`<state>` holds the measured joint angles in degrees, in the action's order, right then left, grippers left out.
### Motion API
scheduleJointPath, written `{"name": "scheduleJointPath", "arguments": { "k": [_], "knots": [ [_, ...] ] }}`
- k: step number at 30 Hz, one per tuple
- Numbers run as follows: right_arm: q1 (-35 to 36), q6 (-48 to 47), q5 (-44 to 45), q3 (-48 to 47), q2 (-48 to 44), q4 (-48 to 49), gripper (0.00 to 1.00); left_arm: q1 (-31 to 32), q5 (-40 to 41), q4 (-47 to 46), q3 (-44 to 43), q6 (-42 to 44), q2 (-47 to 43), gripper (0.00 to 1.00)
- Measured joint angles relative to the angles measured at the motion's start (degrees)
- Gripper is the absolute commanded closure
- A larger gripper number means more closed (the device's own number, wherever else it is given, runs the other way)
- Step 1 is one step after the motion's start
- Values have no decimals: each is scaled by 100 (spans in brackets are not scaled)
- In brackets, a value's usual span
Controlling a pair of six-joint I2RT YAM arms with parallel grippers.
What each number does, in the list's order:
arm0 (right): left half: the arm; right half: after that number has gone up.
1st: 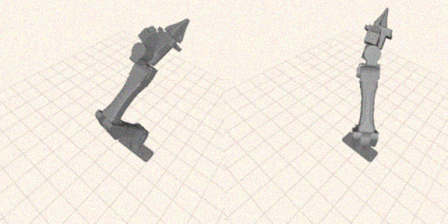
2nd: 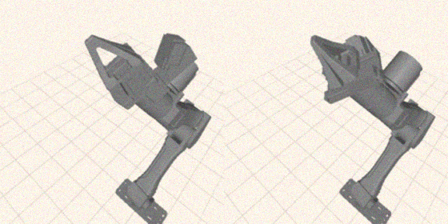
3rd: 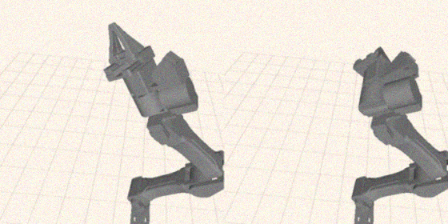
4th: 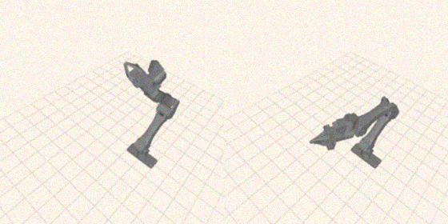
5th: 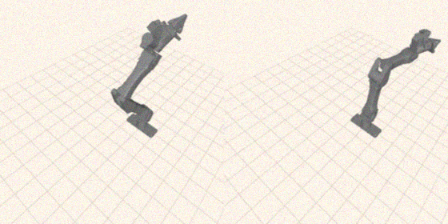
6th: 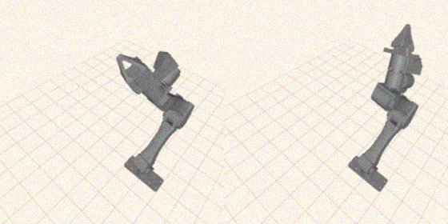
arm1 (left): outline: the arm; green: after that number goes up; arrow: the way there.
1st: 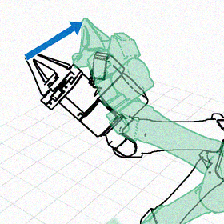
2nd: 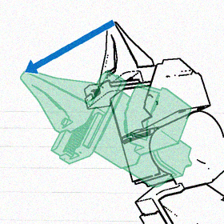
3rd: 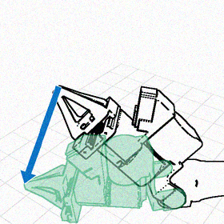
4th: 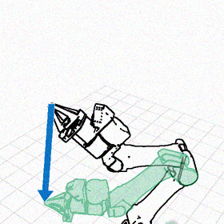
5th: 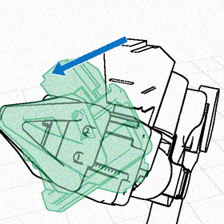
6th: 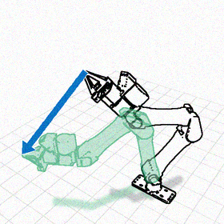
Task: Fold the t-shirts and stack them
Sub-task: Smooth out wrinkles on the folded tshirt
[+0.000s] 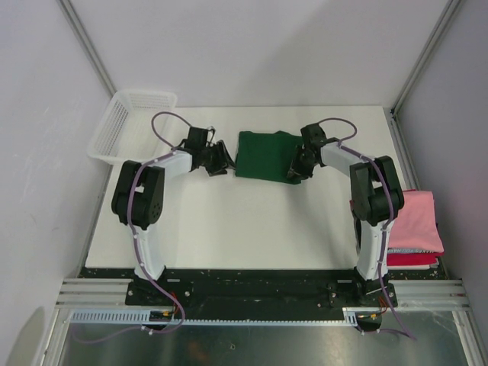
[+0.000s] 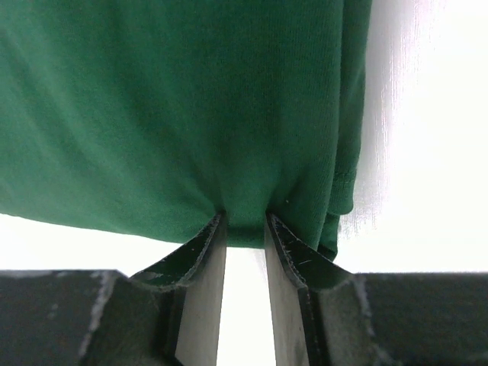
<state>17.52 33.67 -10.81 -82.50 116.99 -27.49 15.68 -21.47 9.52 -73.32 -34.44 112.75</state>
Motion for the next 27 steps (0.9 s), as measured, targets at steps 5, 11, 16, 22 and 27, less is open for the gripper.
{"name": "scheduleJointPath", "arguments": {
  "k": [5,11,16,22,27],
  "knots": [
    [4,0,79,46,-223,-63,69,52,-28,2,-24,11,195,50],
    [0,-2,212,52,-789,-166,69,221,-61,9,-120,20,361,62],
    [-2,-7,411,52,-1285,-337,68,308,-57,2,-170,-35,400,93],
    [-31,-24,804,146,-1799,-675,68,321,363,22,-55,-179,315,100],
    [-229,-17,1255,723,-2461,-975,63,273,933,186,693,-323,-461,100]
  ]
}}
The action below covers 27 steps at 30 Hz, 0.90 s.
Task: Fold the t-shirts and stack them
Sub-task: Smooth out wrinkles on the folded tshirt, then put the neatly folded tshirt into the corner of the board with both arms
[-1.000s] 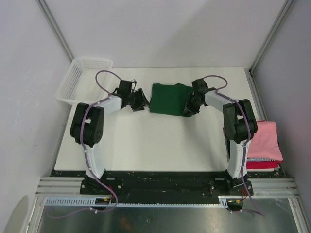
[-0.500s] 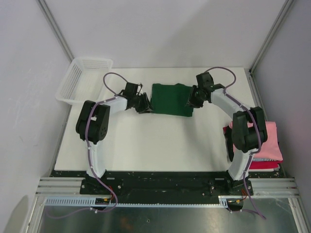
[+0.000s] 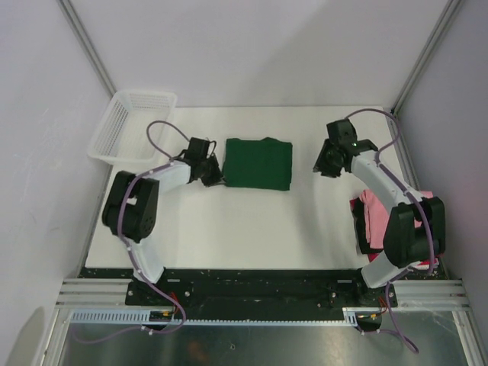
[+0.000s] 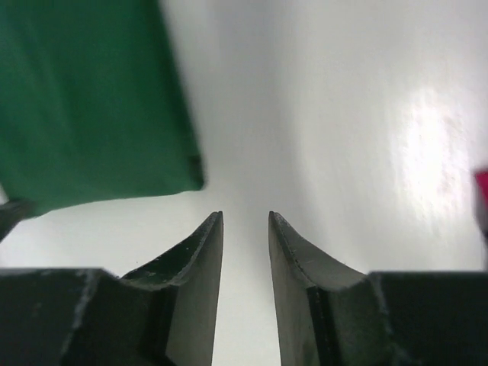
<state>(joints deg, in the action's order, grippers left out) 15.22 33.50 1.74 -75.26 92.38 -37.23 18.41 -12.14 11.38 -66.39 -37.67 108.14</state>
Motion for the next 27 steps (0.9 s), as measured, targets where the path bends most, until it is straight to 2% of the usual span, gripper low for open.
{"name": "scheduleJointPath", "arguments": {
  "k": [8,13,17,27],
  "knots": [
    [-424,37,833,1410,-1075,-391,60,-302,811,380,1928,-245,-2107,100],
    [-557,-28,1248,1805,-1176,-542,61,-588,1252,614,3003,-444,-3150,100],
    [-557,-122,1561,1808,-966,-444,62,-673,1423,717,3303,-516,-3401,100],
    [-544,-229,2507,1606,345,-365,62,-697,1482,717,3307,-546,-3401,100]
  ]
}}
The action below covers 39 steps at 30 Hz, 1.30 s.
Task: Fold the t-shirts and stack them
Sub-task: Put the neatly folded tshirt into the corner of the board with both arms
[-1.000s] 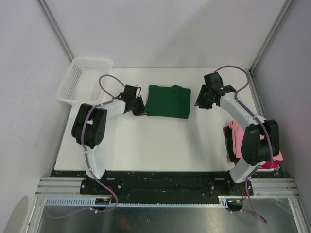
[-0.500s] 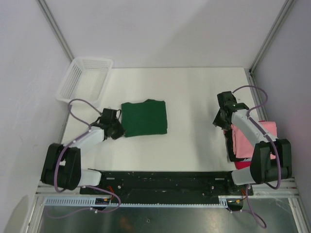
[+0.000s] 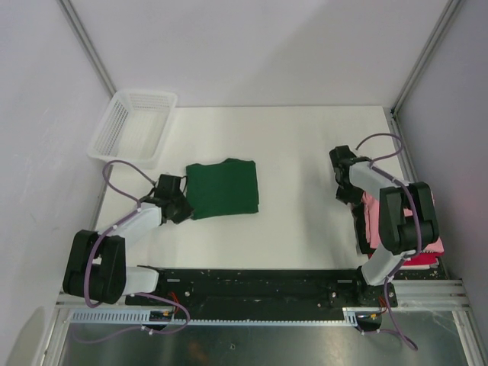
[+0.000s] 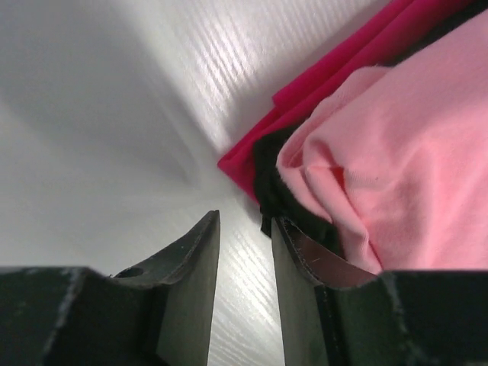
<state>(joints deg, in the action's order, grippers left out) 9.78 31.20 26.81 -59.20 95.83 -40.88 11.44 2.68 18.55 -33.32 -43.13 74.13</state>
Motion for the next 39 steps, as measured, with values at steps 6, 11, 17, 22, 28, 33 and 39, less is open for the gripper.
{"name": "scheduleJointPath", "arguments": {
  "k": [6,11,17,22,28,33,39],
  "knots": [
    [0,-87,391,-323,302,7,62,-164,26,116,-70,2,2,100],
    [0,-175,490,-448,645,79,63,-308,94,284,-345,15,39,100],
    [0,-238,660,-553,881,63,69,-413,125,356,-435,68,48,100],
    [-2,-232,798,-555,953,57,90,-476,125,396,-435,114,48,100],
    [0,-232,848,-555,964,63,100,-527,125,463,-435,164,44,100],
    [162,-227,820,-555,962,66,100,-542,133,485,-437,214,42,100],
    [619,-59,549,-800,962,-138,100,-579,170,533,-439,269,20,100]
  ]
}}
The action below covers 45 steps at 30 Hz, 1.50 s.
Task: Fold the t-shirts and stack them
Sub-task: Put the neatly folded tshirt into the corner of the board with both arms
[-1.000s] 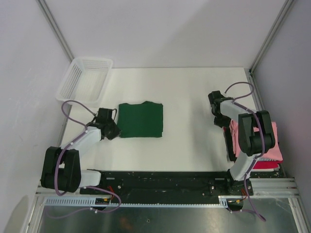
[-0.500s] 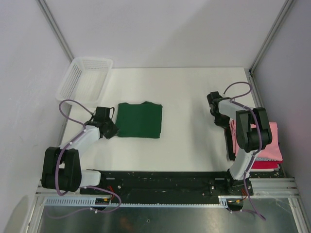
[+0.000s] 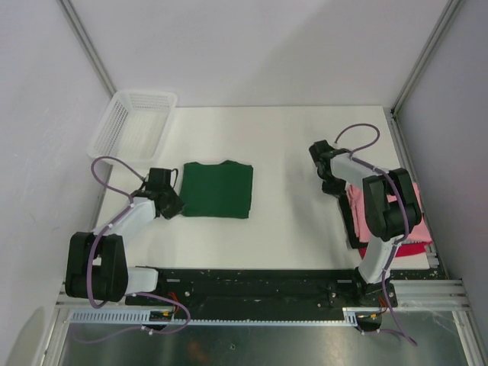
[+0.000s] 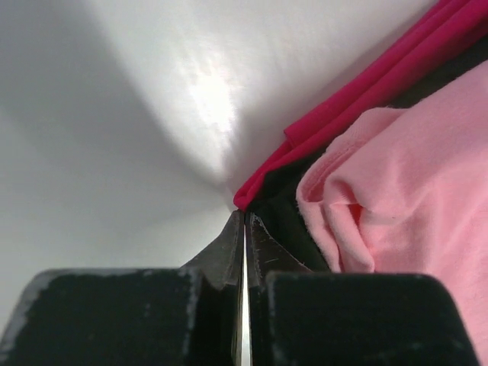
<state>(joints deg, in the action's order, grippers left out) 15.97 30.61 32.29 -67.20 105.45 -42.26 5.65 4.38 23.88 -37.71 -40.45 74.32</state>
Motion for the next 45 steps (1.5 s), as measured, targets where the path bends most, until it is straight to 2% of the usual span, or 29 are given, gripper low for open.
{"name": "scheduleJointPath", "arguments": {
  "k": [7,14,15,19,21,25,29,36,40,45],
  "knots": [
    [455,409,-614,-1115,354,-15,100,-37,2,44,-2,37,-11,100],
    [619,754,-1126,-2789,1460,-249,99,-50,0,72,-42,39,37,100],
    [632,791,-1211,-3126,1661,-273,95,-55,-2,72,-42,39,57,100],
    [680,861,-1543,-3866,2006,-271,57,-59,0,72,-42,39,105,100],
    [750,815,-1700,-4037,2004,-225,46,-59,0,72,-42,39,127,100],
    [951,686,-2105,-3998,1814,74,39,-59,-4,72,-42,42,155,92],
    [1165,549,-2736,-3582,1401,557,37,-59,-7,74,-42,57,144,74],
    [1408,302,-3753,-2787,1134,1397,36,-63,17,330,-42,164,-450,49],
    [1416,146,-4186,-2435,1174,1661,32,-66,90,396,-42,214,-855,46],
    [1432,17,-4551,-2402,1401,2083,29,-68,96,420,-44,317,-706,46]
  ]
}}
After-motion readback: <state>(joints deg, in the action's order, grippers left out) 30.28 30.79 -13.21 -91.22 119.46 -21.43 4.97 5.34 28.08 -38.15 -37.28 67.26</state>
